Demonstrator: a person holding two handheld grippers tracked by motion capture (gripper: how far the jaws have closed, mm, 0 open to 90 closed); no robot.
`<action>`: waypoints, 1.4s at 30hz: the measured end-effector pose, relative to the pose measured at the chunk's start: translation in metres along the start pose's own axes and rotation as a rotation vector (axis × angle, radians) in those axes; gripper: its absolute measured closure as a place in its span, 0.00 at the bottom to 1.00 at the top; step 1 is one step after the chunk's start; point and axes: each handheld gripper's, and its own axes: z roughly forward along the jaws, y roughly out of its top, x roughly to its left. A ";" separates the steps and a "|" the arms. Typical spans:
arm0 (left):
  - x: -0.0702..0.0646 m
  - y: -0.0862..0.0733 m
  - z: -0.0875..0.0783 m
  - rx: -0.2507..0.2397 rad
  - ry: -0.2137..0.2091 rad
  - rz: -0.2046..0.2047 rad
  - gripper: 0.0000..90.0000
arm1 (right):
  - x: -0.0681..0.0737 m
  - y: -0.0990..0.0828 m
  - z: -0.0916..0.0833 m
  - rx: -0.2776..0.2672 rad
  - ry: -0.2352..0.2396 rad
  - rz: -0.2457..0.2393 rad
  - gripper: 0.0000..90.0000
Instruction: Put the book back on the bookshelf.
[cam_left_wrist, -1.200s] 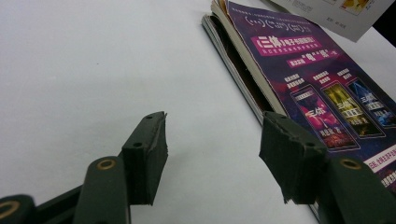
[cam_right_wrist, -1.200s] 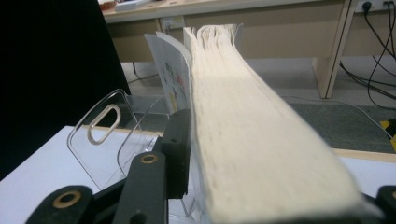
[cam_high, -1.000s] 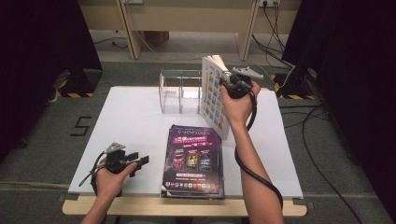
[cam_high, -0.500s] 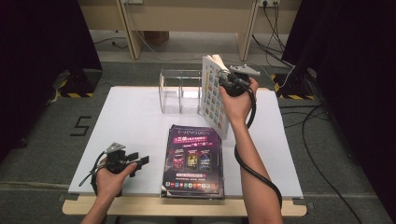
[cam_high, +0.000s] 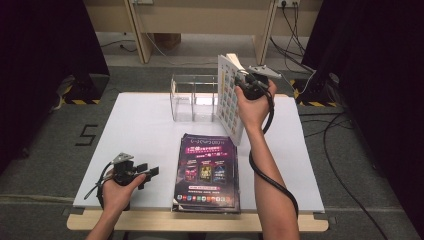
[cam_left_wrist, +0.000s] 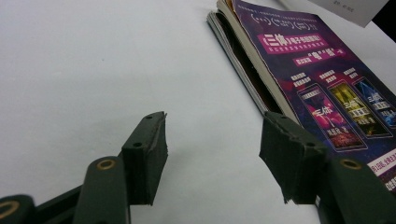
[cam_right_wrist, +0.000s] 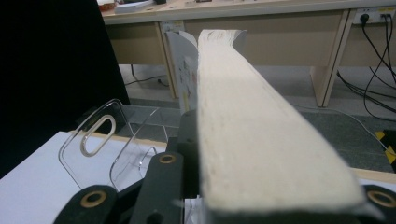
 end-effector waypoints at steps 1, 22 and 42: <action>0.000 0.000 0.000 0.000 0.000 0.001 0.45 | 0.002 0.001 0.001 -0.008 0.001 -0.003 0.82; 0.002 -0.001 0.000 -0.004 0.002 -0.007 0.45 | 0.005 0.015 0.013 -0.056 -0.030 0.014 0.82; 0.003 -0.001 0.000 -0.003 -0.003 -0.011 0.45 | 0.004 0.017 0.029 -0.054 -0.045 0.018 0.82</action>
